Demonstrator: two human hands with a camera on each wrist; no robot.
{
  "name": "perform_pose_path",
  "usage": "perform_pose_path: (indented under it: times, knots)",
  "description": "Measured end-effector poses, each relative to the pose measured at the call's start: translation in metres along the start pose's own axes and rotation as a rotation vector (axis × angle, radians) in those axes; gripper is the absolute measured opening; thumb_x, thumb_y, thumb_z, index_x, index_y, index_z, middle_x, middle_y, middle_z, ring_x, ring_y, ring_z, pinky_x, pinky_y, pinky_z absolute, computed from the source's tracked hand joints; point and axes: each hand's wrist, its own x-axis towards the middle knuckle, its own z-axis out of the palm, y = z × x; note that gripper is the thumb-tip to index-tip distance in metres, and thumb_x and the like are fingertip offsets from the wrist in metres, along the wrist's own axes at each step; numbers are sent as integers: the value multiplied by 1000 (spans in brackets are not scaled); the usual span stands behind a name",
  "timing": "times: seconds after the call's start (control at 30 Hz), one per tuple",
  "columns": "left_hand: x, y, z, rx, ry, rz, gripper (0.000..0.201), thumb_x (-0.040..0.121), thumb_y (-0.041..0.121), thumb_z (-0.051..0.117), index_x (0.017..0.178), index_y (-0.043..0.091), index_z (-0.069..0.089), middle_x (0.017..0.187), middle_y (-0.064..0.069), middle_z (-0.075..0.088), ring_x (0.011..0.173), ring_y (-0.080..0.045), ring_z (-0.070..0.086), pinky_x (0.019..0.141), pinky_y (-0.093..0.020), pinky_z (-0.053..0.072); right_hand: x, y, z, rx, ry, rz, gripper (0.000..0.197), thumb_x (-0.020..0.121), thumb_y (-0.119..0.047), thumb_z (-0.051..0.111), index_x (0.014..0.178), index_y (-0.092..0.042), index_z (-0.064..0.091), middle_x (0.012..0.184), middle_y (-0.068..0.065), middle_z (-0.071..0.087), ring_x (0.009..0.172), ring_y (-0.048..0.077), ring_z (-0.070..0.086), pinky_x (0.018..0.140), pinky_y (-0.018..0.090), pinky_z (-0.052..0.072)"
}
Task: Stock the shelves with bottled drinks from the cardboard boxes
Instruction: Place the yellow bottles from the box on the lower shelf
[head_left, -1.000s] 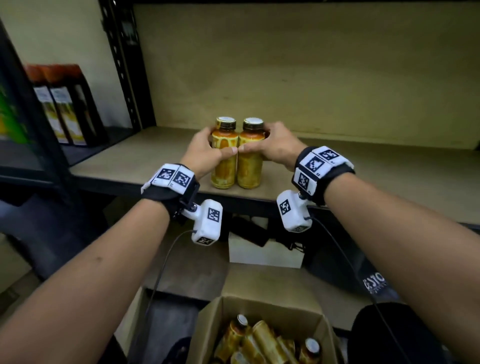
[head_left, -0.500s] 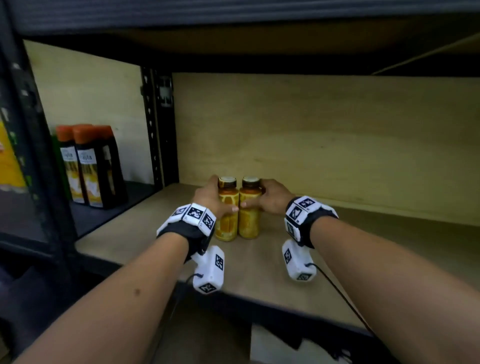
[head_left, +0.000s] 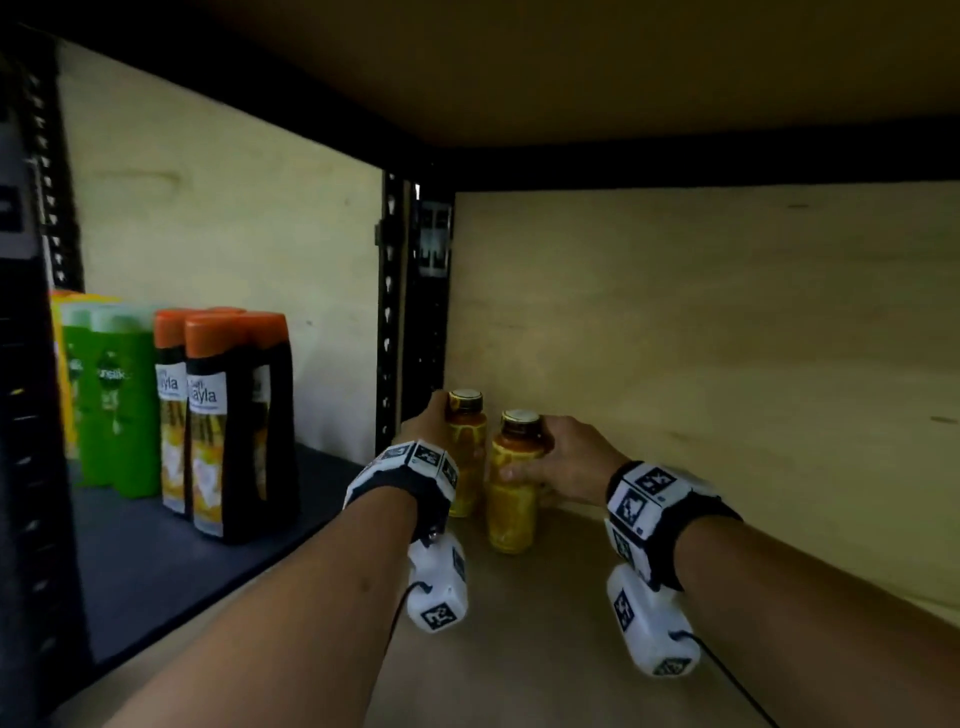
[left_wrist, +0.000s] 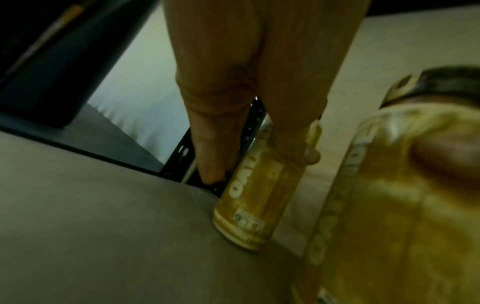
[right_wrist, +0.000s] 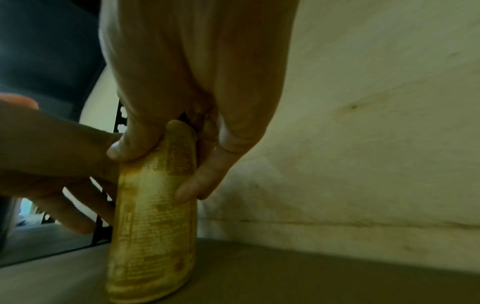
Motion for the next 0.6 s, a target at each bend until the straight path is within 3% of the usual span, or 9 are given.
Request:
perform_pose_path:
  times: [0.1, 0.17, 0.27, 0.43, 0.53, 0.6]
  knots:
    - [26, -6, 2, 8, 22, -51, 46, 82, 33, 68, 118, 30, 39, 103, -9, 62, 94, -33, 62, 81, -39, 51, 26, 4, 3, -71, 14, -42, 41, 76, -27, 81, 113, -24, 62, 107, -6, 68, 98, 14, 64, 87, 38, 57]
    - [39, -8, 2, 49, 21, -69, 50, 80, 34, 68, 119, 33, 36, 105, -11, 62, 96, -35, 62, 85, -46, 52, 41, 4, 6, -124, 31, -64, 50, 75, -32, 82, 119, -20, 61, 116, -1, 68, 105, 18, 64, 94, 40, 53]
    - [52, -11, 0, 117, 12, -48, 55, 79, 31, 67, 124, 31, 34, 108, -12, 61, 98, -36, 62, 86, -46, 52, 58, 3, 14, -178, 71, -100, 55, 76, -35, 81, 123, -18, 59, 120, 1, 67, 108, 17, 63, 96, 36, 50]
    - [61, -17, -13, 298, 39, 12, 50, 86, 29, 62, 129, 19, 39, 117, -16, 58, 105, -38, 60, 87, -43, 51, 71, 3, 30, -210, 159, -97, 50, 78, -39, 78, 120, -17, 59, 115, 2, 67, 104, 20, 64, 91, 37, 52]
    - [62, -19, -21, 378, 87, 80, 29, 87, 25, 61, 111, 13, 52, 108, -14, 62, 96, -34, 63, 75, -35, 51, 71, -1, 32, -253, 200, -102, 43, 78, -42, 77, 111, -20, 60, 105, -2, 66, 94, 18, 63, 75, 33, 52]
    - [63, -20, -21, 395, 87, 100, 21, 86, 22, 63, 102, 11, 56, 104, -13, 62, 92, -33, 63, 70, -33, 49, 72, -3, 34, -165, 156, -28, 43, 81, -38, 76, 114, -23, 53, 106, -4, 61, 90, 19, 63, 67, 33, 54]
